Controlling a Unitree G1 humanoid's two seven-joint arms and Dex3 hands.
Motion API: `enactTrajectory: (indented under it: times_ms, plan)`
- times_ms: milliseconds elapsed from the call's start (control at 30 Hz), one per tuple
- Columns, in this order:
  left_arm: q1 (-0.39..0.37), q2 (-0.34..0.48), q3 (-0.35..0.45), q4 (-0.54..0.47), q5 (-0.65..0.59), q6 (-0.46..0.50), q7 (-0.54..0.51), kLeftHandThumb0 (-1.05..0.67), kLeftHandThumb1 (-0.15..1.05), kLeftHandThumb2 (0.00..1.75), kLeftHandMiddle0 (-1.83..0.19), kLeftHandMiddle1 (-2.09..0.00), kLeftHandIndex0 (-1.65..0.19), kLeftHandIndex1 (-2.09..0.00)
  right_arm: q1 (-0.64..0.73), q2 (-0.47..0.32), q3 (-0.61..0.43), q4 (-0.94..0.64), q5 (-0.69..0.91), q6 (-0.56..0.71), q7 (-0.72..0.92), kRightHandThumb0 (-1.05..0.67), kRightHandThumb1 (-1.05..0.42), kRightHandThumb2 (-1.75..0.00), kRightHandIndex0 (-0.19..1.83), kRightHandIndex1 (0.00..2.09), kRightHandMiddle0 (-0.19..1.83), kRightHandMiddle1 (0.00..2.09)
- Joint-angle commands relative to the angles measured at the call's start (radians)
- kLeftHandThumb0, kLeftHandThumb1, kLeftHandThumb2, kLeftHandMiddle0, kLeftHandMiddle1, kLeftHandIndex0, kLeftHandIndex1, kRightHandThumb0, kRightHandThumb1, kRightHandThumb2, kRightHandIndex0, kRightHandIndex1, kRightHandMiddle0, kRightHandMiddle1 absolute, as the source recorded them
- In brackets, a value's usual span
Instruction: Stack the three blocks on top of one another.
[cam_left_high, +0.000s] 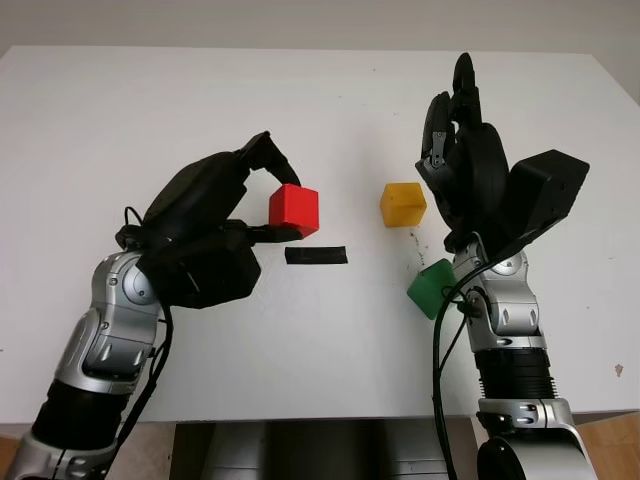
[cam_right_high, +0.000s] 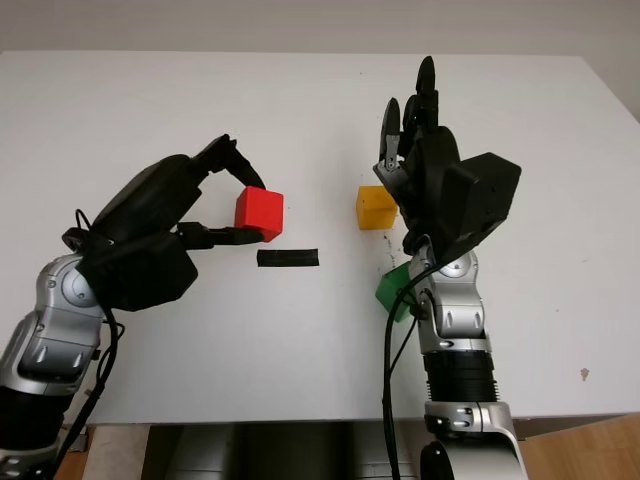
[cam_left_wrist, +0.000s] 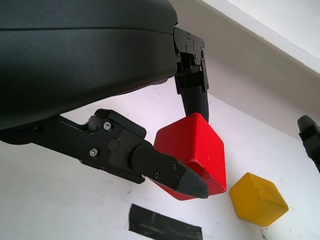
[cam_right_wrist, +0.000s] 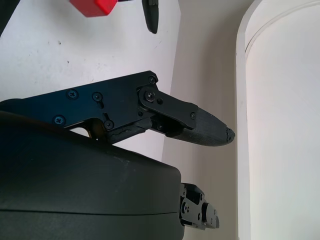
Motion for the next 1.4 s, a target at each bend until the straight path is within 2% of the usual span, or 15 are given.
enactTrajectory:
  times_ms: [0, 167, 467, 1033, 1367]
  plan:
    - [-0.017, -0.014, -0.02, 0.02, 0.005, -0.033, 0.031, -0.44, 1.05, 0.08, -0.15, -0.06, -0.14, -1.7, 0.001, -0.001, -0.001, -0.014, 0.002, -0.015, 0.002, -0.54, -1.05, -0.73, -0.19, 0.0, -0.19, 0.0]
    - [-0.011, -0.036, -0.062, 0.052, 0.024, -0.039, 0.052, -0.46, 1.05, 0.09, -0.14, -0.05, -0.19, -1.67, -0.001, -0.003, -0.002, -0.007, 0.001, -0.024, 0.004, -0.57, -1.05, -0.71, -0.19, 0.0, -0.19, 0.0]
    - [0.018, -0.1, -0.111, 0.085, 0.026, -0.06, 0.111, -0.45, 1.05, 0.09, -0.14, -0.05, -0.17, -1.77, 0.002, -0.003, -0.005, -0.002, 0.005, -0.037, 0.011, -0.56, -1.05, -0.71, -0.19, 0.0, -0.19, 0.0]
    - [0.045, -0.111, -0.156, 0.102, 0.101, -0.053, 0.16, -0.44, 1.05, 0.11, -0.11, -0.05, -0.12, -1.79, 0.007, -0.007, -0.008, -0.006, 0.002, -0.038, 0.007, -0.57, -1.05, -0.7, -0.19, 0.0, -0.19, 0.0]
    - [0.045, -0.103, -0.166, 0.156, 0.184, -0.06, 0.248, -0.43, 1.05, 0.12, -0.13, -0.06, -0.09, -1.86, 0.005, -0.008, -0.013, -0.004, 0.01, -0.035, 0.011, -0.56, -1.05, -0.69, -0.19, 0.0, -0.19, 0.0]
